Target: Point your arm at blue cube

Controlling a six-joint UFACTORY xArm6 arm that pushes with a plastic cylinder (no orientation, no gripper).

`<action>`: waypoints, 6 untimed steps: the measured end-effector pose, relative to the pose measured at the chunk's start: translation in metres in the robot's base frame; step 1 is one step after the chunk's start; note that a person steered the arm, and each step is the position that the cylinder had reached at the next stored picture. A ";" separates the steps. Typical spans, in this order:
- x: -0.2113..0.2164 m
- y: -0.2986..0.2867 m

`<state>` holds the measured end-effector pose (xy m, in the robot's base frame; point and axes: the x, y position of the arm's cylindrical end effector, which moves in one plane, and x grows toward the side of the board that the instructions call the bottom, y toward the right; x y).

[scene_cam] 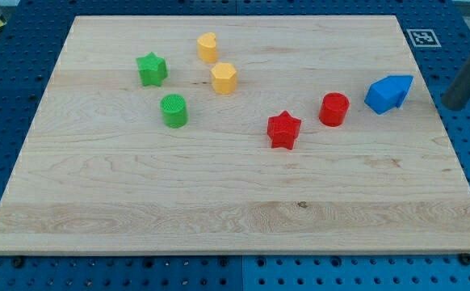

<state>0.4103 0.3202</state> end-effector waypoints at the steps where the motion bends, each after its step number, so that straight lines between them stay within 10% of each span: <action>1: 0.001 -0.007; 6: 0.020 -0.044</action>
